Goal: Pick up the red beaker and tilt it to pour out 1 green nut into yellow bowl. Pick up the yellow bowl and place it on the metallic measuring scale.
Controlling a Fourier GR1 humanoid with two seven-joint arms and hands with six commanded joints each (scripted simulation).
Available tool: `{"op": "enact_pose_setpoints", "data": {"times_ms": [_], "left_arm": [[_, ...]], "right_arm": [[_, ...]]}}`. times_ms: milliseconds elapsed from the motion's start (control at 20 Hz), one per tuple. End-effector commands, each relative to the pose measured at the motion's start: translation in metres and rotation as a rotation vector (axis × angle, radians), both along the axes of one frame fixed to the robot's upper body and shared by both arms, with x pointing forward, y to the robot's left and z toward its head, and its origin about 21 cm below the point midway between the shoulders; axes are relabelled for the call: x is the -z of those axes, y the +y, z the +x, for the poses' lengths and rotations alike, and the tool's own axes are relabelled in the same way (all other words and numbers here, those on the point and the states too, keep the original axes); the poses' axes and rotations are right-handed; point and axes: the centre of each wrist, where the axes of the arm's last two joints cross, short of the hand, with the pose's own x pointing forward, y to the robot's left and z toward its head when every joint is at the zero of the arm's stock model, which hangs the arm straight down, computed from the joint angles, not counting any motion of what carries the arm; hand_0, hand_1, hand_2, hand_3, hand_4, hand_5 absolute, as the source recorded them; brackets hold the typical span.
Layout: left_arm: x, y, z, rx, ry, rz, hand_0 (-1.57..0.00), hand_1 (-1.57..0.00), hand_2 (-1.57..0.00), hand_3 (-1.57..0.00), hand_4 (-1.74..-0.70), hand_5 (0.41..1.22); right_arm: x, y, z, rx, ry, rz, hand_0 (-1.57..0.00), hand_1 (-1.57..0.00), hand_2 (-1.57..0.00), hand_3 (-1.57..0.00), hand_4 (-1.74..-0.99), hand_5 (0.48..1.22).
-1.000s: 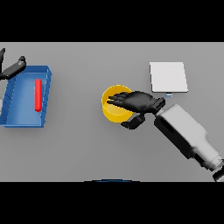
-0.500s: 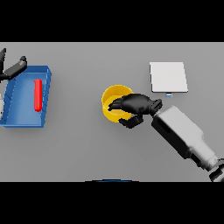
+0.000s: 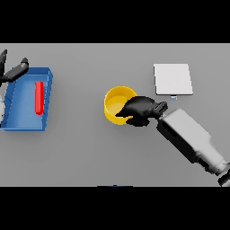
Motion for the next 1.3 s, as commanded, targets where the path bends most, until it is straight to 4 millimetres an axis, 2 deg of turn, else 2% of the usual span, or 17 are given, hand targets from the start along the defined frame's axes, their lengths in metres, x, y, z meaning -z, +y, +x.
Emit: {"op": "enact_pose_setpoints", "data": {"times_ms": [0,50,250,450,550,600,700,800,850,1100,1150,1250], "left_arm": [[-0.001,0.002,0.000,-0.004,-0.006,-0.003,0.00,0.00,0.00,0.00,-0.79,0.730],[-0.001,0.001,-0.002,-0.001,-0.011,-0.004,0.00,0.00,0.00,0.00,-0.79,0.727],[-0.003,0.003,-0.003,-0.001,-0.010,-0.004,0.00,0.00,0.00,0.00,-0.78,0.727],[-0.004,0.004,-0.001,-0.008,-0.017,-0.002,0.00,0.00,0.00,0.00,-0.79,0.733],[-0.005,0.005,0.000,-0.002,-0.027,-0.010,0.00,0.00,0.00,0.00,-0.80,0.737],[-0.004,0.004,-0.002,0.005,-0.030,-0.013,0.00,0.00,0.00,0.00,-0.80,0.737],[-0.005,0.007,-0.002,0.005,-0.033,-0.008,0.00,0.00,0.00,0.00,-0.80,0.741],[-0.009,0.009,-0.002,0.002,-0.037,0.003,0.00,0.00,0.00,0.00,-0.80,0.747],[-0.007,0.009,-0.001,-0.004,-0.026,0.003,0.00,0.00,0.00,0.00,-0.79,0.748],[-0.008,0.007,0.001,-0.004,-0.018,-0.014,0.00,0.00,0.00,0.00,-0.80,0.754],[-0.007,0.009,0.000,-0.006,-0.021,-0.017,0.00,0.00,0.00,0.00,-0.80,0.755],[-0.008,0.008,0.003,-0.011,-0.020,-0.003,0.00,0.00,0.00,0.00,-0.80,0.755]], "right_arm": [[-0.001,0.001,0.000,0.009,-0.002,-0.002,-1.41,-1.37,-1.37,-1.13,-1.673,1.191],[-0.001,-0.001,0.000,0.008,-0.001,0.006,-1.44,-1.41,-1.41,-1.15,-1.683,1.197],[-0.026,-0.008,0.003,0.017,-0.008,0.020,-1.52,-1.51,-1.50,-1.35,-1.711,1.211],[-0.052,-0.016,0.005,0.034,-0.026,0.032,-1.55,-1.54,-1.54,-1.33,-1.721,1.217],[-0.059,-0.021,0.006,0.063,-0.030,0.007,-1.56,-1.55,-1.55,-1.31,-1.722,1.218],[-0.060,-0.022,0.007,0.068,-0.030,0.001,-1.56,-1.55,-1.56,-1.36,-1.724,1.218],[-0.062,-0.022,0.011,0.083,-0.029,-0.001,-1.56,-1.55,-1.56,-1.32,-1.723,1.218],[-0.073,-0.032,0.016,0.119,-0.071,-0.005,-1.57,-1.56,-1.56,-1.27,-1.723,1.219],[-0.075,-0.033,0.018,0.139,-0.093,-0.009,-1.47,-1.53,-1.57,-1.28,-1.723,1.220],[-0.086,-0.063,0.035,0.229,-0.151,-0.032,-1.54,-1.56,-1.57,-1.41,-1.726,1.221],[-0.088,-0.073,0.041,0.255,-0.164,-0.039,-1.54,-1.56,-1.57,-1.42,-1.726,1.221],[-0.088,-0.079,0.046,0.296,-0.169,-0.055,-1.55,-1.56,-1.57,-1.38,-1.725,1.221]]}}
